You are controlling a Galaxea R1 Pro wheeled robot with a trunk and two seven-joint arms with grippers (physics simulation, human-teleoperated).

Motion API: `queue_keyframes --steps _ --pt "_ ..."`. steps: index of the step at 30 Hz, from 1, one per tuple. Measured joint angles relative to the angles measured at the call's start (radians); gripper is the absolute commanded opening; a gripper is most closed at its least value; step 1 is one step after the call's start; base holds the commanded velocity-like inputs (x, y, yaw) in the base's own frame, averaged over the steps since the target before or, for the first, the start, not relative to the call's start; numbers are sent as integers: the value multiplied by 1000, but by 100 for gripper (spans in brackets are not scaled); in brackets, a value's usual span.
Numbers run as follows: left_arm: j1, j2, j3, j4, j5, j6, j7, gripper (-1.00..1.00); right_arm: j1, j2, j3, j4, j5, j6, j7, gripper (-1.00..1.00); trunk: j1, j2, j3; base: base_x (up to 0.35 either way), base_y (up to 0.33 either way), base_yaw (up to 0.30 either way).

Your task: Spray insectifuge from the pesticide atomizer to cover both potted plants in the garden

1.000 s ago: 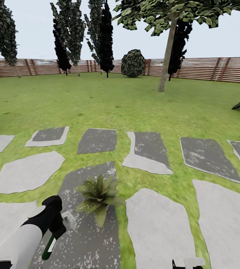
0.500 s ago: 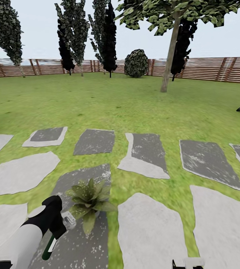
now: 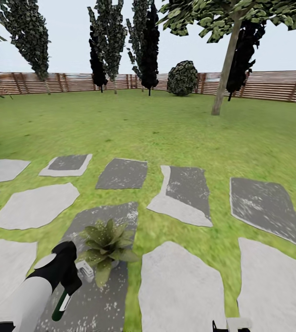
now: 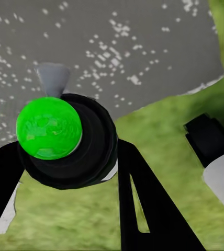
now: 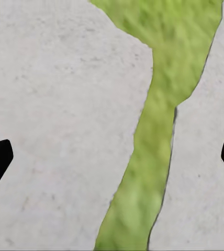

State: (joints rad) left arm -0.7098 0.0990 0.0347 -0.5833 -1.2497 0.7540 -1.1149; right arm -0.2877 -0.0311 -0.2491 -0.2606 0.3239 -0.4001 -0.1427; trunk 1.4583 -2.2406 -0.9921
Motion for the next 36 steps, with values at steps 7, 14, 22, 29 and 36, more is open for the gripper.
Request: queue_keyframes --steps 7,14,22,29,36 --pt "0 0 -1 0 6 0 0 -100 0 0 0 0 0 0 0 100 0 0 0 100 -272 201" --pt "0 0 -4 2 19 0 1 -100 0 0 0 0 0 0 0 100 0 0 0 141 -272 66" --pt "0 7 -4 17 20 0 1 -100 0 0 0 0 0 0 0 100 0 0 0 61 -105 268" --pt "1 6 -4 73 26 0 39 -100 0 0 0 0 0 0 0 100 0 0 0 0 -1 277" --pt "1 1 -5 83 67 -1 70 -100 0 0 0 0 0 0 0 100 0 0 0 8 -28 197"
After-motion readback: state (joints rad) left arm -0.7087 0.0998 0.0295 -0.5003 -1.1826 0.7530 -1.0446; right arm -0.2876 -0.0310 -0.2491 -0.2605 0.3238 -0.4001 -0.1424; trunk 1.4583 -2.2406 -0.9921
